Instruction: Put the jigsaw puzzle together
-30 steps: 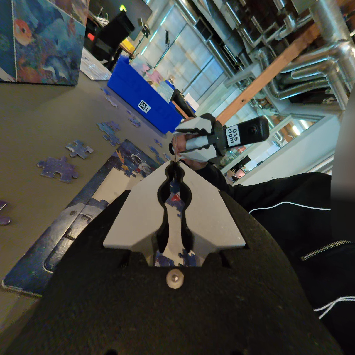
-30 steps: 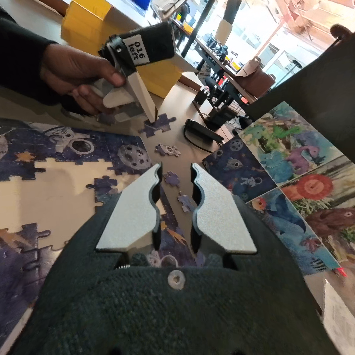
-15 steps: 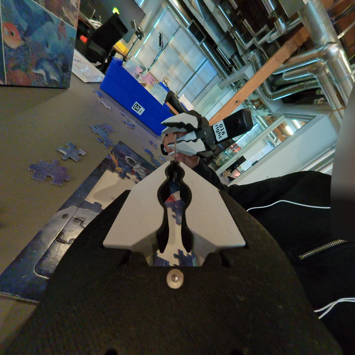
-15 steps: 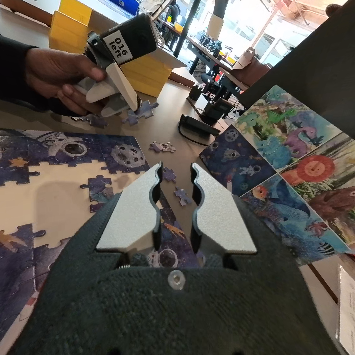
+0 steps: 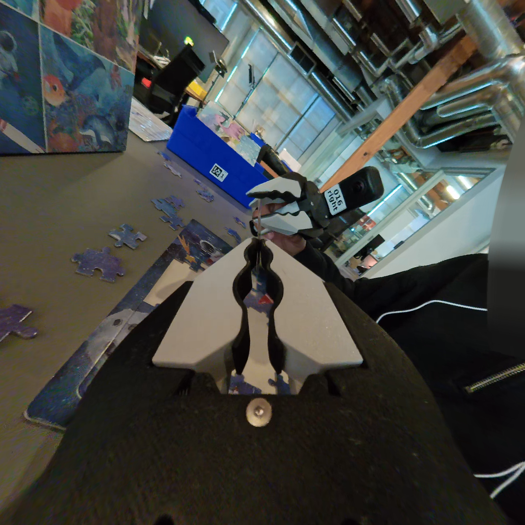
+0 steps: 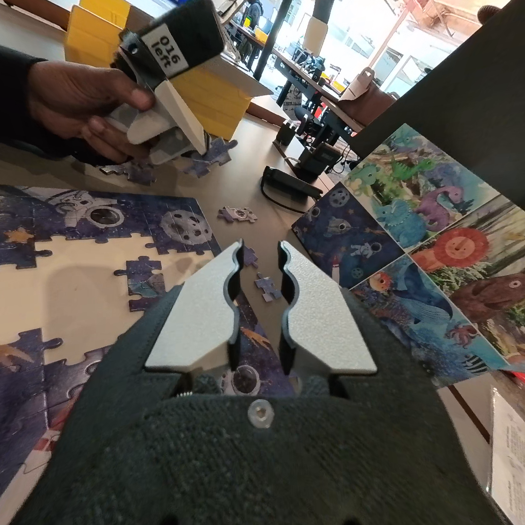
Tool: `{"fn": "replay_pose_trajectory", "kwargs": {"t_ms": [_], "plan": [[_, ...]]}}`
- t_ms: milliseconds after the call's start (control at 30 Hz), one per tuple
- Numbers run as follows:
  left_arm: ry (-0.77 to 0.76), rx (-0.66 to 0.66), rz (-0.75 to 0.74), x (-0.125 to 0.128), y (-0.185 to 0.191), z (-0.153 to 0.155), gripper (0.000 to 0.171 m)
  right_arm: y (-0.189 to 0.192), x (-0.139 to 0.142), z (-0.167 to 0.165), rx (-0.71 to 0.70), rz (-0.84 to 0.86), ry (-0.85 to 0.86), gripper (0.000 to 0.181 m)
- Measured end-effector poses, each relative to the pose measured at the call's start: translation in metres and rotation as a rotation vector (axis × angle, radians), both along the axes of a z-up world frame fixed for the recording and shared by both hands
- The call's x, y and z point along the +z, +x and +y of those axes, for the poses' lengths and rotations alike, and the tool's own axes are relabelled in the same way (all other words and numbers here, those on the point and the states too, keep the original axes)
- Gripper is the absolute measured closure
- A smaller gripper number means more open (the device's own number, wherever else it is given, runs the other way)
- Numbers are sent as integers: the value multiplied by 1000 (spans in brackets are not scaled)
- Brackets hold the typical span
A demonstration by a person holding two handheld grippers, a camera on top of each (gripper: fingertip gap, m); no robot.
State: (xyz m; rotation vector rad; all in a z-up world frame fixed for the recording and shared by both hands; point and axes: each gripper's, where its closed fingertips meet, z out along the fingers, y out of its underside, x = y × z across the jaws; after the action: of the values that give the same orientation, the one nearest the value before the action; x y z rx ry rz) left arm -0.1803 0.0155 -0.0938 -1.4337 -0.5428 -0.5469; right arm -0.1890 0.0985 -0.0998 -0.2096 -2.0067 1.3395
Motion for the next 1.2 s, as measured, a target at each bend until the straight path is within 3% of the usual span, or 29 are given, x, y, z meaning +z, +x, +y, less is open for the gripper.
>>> {"fn": "replay_pose_trajectory", "kwargs": {"t_ms": [500,600,733,833,933,1100,1200], "plan": [[-17,30,38,0,-2,-1,171,-5,4,7,-47,33,16,151],[-19,36,40,0,-3,-3,171,-19,30,55,-246,170,59,146],[8,70,27,4,-11,-11,171,-8,77,145,-445,280,-201,147],[54,81,-8,8,-15,-16,171,14,85,195,-510,260,-356,151],[105,80,-61,10,-19,-20,171,34,66,220,-543,179,-334,154],[120,60,-99,9,-18,-18,171,55,-24,224,-517,-175,18,134],[100,46,-99,4,-16,-14,171,68,-64,223,-473,-348,157,139]]}}
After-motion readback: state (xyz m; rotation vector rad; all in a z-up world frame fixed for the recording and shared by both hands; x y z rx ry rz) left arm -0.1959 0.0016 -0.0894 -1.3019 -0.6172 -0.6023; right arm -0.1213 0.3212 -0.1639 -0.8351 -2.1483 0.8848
